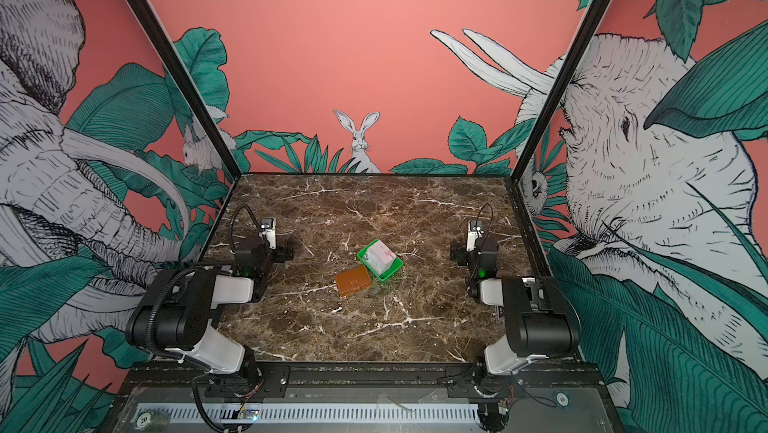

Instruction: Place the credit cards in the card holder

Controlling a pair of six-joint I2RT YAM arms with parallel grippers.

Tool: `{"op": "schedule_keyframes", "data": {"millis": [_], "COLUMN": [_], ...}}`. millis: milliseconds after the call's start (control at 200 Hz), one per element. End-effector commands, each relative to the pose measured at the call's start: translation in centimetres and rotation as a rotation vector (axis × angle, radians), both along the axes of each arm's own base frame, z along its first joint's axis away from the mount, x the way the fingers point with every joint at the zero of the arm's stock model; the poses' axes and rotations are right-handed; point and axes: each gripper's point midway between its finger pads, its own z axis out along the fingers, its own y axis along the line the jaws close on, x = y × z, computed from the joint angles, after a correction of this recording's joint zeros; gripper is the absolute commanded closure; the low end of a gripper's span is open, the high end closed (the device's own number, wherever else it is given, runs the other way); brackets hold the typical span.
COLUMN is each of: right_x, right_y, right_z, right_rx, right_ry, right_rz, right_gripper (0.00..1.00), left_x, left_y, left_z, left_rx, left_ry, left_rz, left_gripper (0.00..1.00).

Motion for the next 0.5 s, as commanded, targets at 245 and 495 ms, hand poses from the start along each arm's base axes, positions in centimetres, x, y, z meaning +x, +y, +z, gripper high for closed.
{"op": "schedule_keyframes", "data": {"millis": [245,495], "right_x": [-0.5,-1.1], "right_y": [-0.2,-1.0], "right_z": [2.1,3.9], "right_rx": [0.002,0.018], "right_ry": [-0.094,-0.040], "right_rz": [-0.007,-0.066], "right_gripper": [0.02,0.02], "left_x": [-0.8,-1.0], "left_y": [-0.3,0.1], "left_z": [1.9,3.1], "left_rx": [0.005,0.002], "left_ry": [-0.077,-0.075], "left_rz": [-0.034,-0.006], "left_gripper": [0.01,0.01]}}
